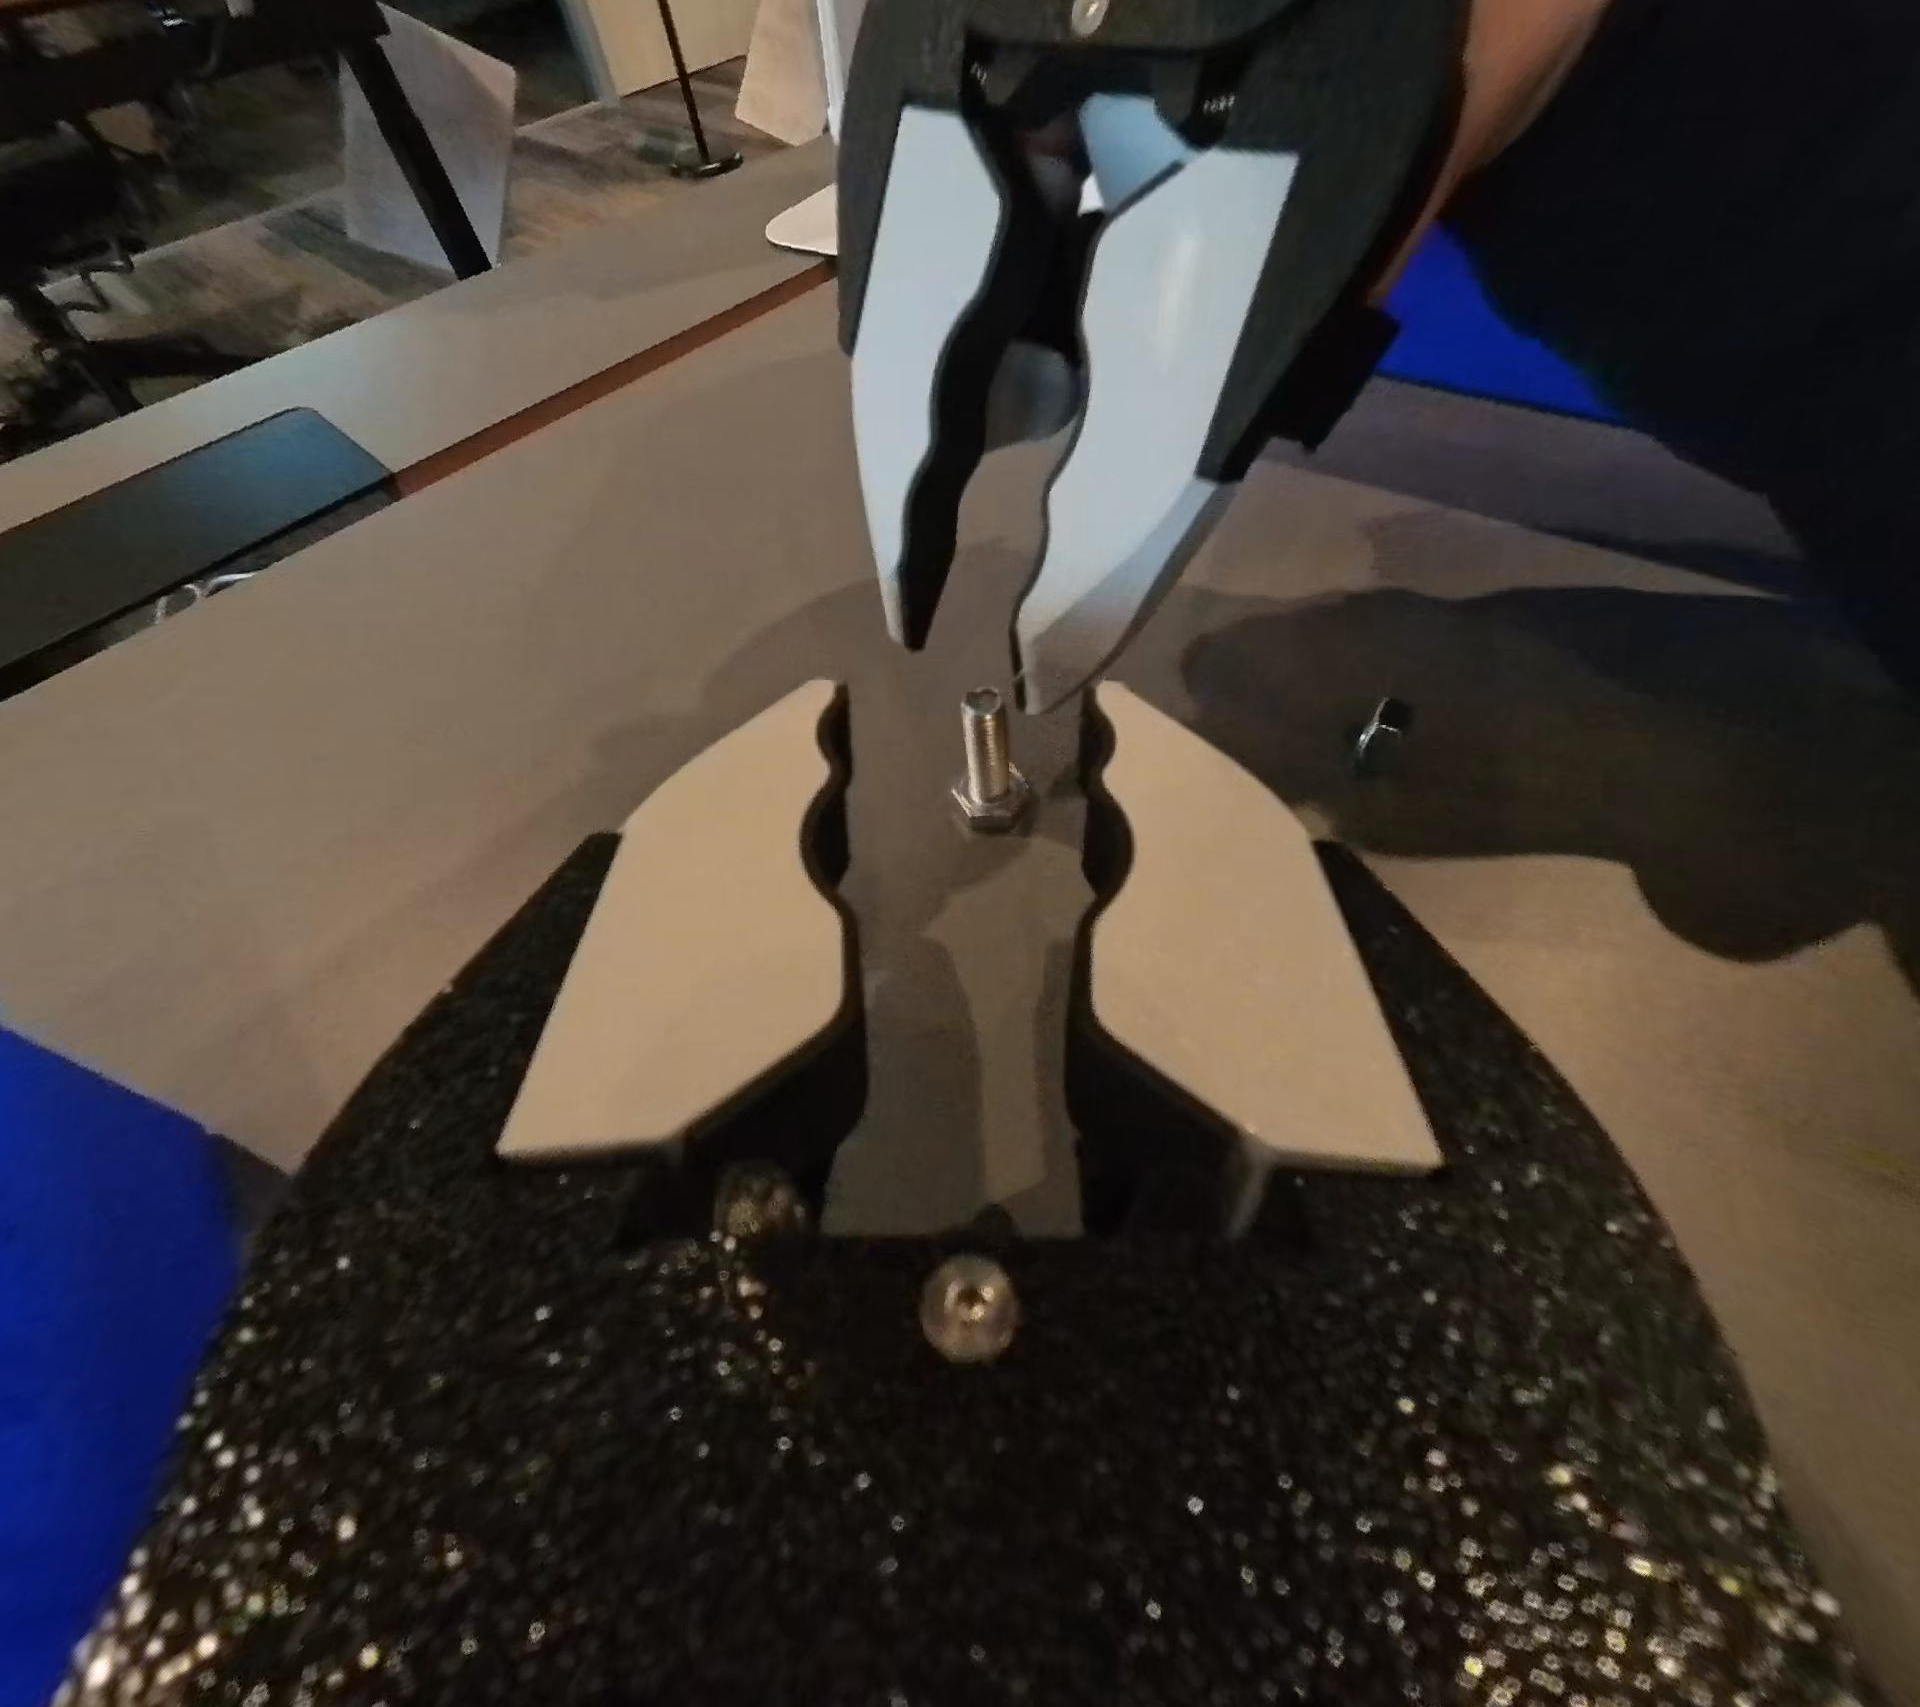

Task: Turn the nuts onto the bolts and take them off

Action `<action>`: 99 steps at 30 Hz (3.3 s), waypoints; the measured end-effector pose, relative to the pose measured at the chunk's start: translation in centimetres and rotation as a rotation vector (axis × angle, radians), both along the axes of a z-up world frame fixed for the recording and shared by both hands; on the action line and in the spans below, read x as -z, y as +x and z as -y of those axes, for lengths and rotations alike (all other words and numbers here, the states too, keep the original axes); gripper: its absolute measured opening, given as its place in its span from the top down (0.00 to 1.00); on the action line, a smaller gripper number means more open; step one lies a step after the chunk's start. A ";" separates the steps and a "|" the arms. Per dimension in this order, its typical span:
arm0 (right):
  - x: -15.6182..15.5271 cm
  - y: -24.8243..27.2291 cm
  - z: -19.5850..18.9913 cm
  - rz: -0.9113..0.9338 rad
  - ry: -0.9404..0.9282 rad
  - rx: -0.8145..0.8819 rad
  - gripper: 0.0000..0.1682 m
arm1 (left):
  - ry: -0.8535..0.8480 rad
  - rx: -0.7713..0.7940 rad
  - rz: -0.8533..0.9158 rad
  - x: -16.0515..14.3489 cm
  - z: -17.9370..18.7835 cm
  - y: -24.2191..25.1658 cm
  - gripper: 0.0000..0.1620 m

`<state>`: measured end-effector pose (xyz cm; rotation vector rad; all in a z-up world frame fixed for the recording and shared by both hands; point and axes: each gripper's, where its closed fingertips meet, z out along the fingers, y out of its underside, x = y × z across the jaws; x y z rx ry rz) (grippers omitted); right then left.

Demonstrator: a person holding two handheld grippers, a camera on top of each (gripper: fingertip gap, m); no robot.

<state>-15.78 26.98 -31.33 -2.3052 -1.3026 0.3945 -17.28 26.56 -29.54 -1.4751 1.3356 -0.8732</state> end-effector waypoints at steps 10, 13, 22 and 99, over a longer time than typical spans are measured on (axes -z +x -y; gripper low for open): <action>2.3 -0.1 -0.2 0.076 -0.042 -0.028 0.94 | 0.019 0.011 -0.037 0.5 0.2 0.3 0.61; 1.3 -0.1 -0.3 0.055 -0.007 -0.033 0.94 | 0.010 0.018 -0.047 0.7 0.2 0.3 0.60; -3.4 -2.3 2.4 -0.177 0.031 -0.152 0.94 | 0.003 0.111 -0.051 0.7 1.5 0.4 0.67; -2.5 2.1 4.9 -0.273 0.252 0.391 0.60 | -0.133 0.330 0.275 -3.6 4.9 -0.3 0.89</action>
